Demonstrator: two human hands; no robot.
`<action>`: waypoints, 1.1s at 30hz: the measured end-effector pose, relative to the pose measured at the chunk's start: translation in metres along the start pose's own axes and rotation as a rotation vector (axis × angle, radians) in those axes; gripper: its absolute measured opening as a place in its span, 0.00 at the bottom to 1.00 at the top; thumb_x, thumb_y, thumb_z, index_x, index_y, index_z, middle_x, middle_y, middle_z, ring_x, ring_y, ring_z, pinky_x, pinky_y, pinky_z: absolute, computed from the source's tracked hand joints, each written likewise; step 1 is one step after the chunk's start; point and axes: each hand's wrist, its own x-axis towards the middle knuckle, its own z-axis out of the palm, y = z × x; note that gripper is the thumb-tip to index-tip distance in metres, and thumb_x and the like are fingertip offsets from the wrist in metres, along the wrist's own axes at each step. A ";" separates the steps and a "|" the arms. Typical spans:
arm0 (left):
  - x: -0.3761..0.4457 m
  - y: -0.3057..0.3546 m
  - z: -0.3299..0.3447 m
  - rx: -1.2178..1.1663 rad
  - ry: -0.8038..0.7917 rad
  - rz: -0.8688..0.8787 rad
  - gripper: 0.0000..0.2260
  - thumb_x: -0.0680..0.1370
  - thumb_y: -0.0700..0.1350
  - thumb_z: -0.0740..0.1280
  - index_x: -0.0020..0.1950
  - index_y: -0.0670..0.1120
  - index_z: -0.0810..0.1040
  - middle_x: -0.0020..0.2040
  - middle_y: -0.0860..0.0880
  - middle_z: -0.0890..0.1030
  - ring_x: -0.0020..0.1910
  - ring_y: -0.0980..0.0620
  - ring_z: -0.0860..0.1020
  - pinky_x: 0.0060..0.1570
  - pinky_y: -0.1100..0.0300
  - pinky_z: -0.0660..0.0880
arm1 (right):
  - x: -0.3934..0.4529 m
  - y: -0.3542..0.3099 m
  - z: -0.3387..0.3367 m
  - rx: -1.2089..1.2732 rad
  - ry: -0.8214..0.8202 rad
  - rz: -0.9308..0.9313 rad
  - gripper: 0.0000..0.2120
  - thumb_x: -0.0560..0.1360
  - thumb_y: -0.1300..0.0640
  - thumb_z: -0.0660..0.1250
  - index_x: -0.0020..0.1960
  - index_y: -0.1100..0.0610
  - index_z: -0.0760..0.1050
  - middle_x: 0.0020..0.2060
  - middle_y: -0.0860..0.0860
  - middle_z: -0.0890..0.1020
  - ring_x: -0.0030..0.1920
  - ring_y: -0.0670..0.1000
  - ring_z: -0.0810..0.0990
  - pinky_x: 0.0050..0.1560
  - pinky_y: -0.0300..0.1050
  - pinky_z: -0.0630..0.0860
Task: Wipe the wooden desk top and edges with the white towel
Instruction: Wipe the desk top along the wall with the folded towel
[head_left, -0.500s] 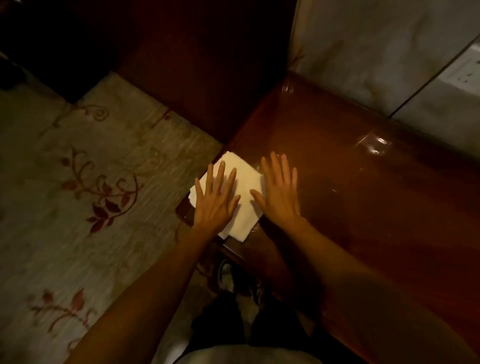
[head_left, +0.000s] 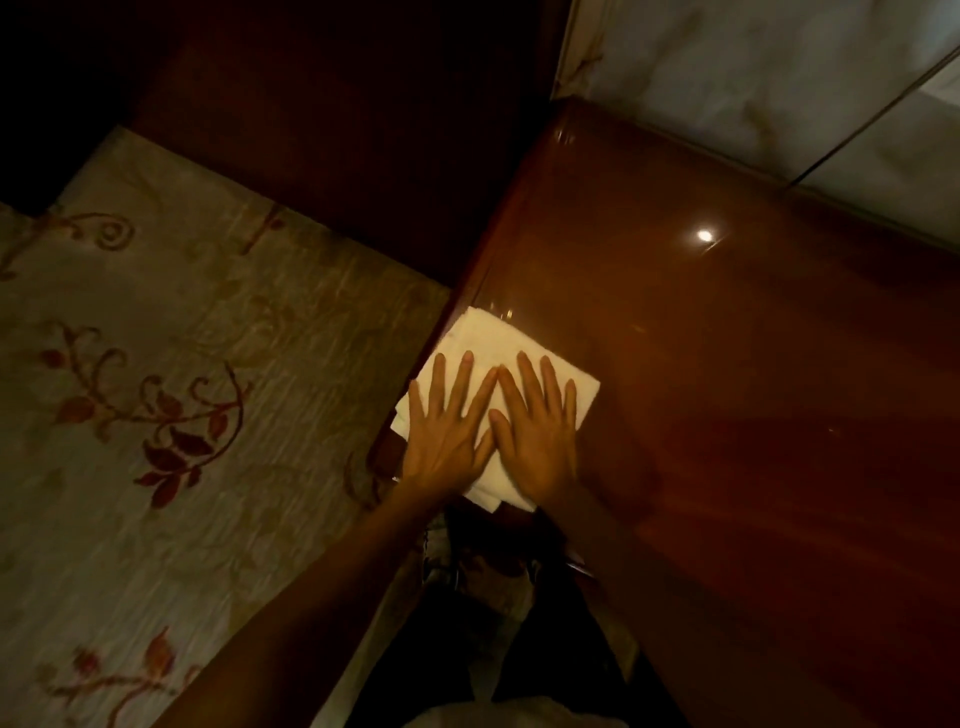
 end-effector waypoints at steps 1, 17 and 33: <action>0.003 -0.002 0.000 -0.028 0.006 0.018 0.28 0.79 0.56 0.51 0.77 0.50 0.50 0.77 0.42 0.54 0.75 0.36 0.51 0.68 0.33 0.55 | 0.002 -0.001 0.003 0.022 0.045 0.025 0.23 0.80 0.50 0.54 0.74 0.54 0.61 0.75 0.55 0.59 0.76 0.58 0.52 0.74 0.64 0.50; 0.094 0.015 -0.005 0.036 -0.025 0.164 0.26 0.79 0.56 0.49 0.76 0.48 0.55 0.77 0.42 0.58 0.75 0.37 0.56 0.67 0.34 0.61 | 0.061 0.048 0.000 0.002 0.216 0.164 0.23 0.79 0.53 0.53 0.73 0.51 0.61 0.75 0.53 0.61 0.77 0.55 0.51 0.74 0.60 0.51; 0.246 0.069 -0.019 0.056 -0.059 0.205 0.29 0.78 0.56 0.47 0.77 0.50 0.45 0.78 0.43 0.47 0.76 0.39 0.45 0.70 0.34 0.49 | 0.173 0.143 -0.055 -0.026 0.260 0.138 0.22 0.80 0.55 0.53 0.74 0.55 0.61 0.74 0.56 0.62 0.76 0.58 0.53 0.75 0.59 0.50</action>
